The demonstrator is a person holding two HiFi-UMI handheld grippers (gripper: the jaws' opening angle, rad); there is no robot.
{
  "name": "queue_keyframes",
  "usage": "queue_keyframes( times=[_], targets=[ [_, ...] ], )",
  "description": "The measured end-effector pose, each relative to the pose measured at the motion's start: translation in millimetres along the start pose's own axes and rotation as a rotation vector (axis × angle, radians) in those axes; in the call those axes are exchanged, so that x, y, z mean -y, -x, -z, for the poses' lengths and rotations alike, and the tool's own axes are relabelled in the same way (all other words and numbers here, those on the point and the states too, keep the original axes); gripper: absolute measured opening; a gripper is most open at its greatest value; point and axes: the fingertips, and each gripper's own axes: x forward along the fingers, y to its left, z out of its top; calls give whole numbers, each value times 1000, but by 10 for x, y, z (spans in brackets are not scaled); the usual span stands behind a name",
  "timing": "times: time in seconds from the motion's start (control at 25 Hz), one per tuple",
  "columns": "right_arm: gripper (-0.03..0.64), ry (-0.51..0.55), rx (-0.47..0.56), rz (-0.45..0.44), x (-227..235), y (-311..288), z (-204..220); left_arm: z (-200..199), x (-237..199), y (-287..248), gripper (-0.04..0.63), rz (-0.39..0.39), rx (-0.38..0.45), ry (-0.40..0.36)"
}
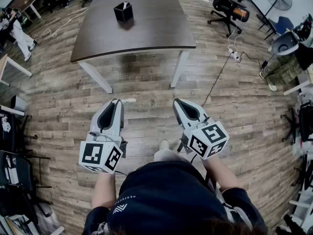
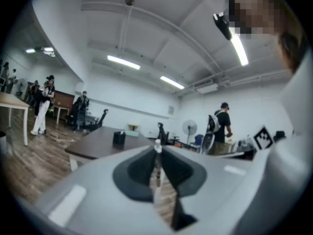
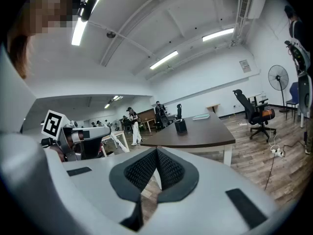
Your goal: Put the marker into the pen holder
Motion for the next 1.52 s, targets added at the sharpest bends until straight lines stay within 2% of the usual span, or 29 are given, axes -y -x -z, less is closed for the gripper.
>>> queue_keyframes(
  times=[0.24, 1.12, 1.52],
  targets=[
    [0, -48, 18, -10, 80, 9, -12, 47, 35, -75, 44, -3, -15, 2],
    [0, -32, -12, -122, 513, -251, -144, 100, 187, -678, 44, -65, -19, 11],
    [0, -57, 0, -91, 700, -316, -166, 102, 172, -995, 44, -28, -44, -7]
  ],
)
